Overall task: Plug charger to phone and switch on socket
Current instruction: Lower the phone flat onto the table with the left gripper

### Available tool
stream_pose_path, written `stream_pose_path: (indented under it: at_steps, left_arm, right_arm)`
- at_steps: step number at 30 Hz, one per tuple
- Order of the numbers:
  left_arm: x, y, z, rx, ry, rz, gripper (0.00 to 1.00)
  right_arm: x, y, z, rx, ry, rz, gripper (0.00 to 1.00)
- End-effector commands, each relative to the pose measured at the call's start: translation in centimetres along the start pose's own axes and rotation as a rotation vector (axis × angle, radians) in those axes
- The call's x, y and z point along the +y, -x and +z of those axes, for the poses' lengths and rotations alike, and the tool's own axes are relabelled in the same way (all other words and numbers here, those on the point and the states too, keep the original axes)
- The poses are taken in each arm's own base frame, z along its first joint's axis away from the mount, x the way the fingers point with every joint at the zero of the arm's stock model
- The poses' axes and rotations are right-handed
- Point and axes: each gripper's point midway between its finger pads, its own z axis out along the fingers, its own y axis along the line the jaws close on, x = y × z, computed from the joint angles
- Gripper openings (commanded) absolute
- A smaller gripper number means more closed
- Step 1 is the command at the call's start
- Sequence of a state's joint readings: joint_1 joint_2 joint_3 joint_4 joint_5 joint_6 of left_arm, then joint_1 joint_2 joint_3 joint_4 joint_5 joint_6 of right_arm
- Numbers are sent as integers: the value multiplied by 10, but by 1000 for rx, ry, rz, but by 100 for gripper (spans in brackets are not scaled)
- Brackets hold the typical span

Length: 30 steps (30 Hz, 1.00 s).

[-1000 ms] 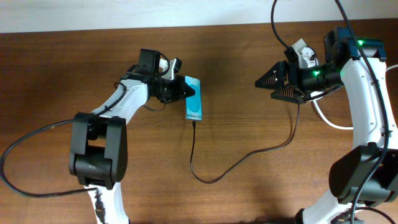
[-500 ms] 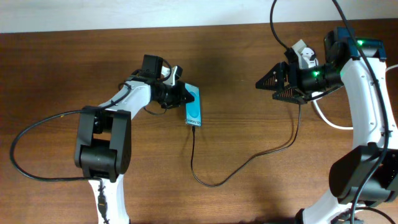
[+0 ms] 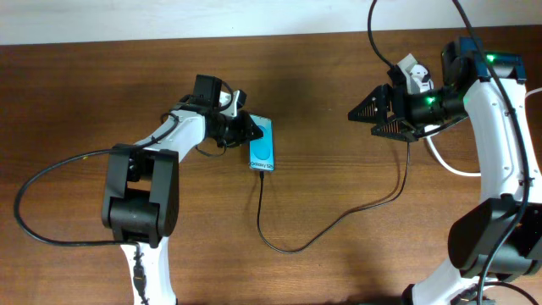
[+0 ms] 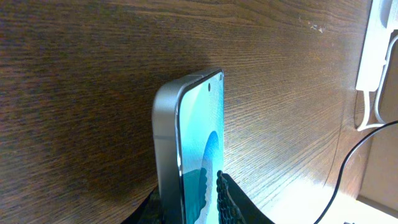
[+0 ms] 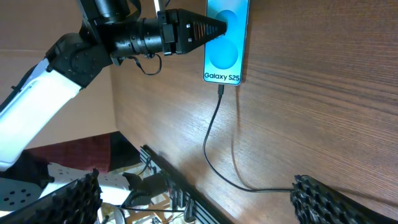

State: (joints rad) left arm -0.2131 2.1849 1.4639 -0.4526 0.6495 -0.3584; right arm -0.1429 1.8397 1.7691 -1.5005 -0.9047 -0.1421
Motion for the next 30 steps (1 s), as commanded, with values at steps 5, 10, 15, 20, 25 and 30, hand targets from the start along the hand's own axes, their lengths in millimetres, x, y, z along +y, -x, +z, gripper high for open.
stream_pose_path:
  at_steps: [5,10,15,20,25,30]
  left_arm:
    - [24,-5,1,12,114,-22,25]
    - [26,-5,1,9,127,-23,27]
    - [22,-6,1,16,105,-31,36]
    - [22,-8,1,24,105,-36,39]
    - [25,-12,1,35,117,-45,41]
    - [29,-10,-1,28,135,-48,43]
  right_arm:
    - [4,1,-8,-22,-31,-48,97]
    - [4,1,-8,-22,-31,-48,97]
    - [4,1,-8,-23,-31,-49,97]
    - [4,1,-8,-24,-31,-51,97]
    - [4,1,-8,-24,-31,-50,97]
    - [4,1,-8,-24,-31,-51,97]
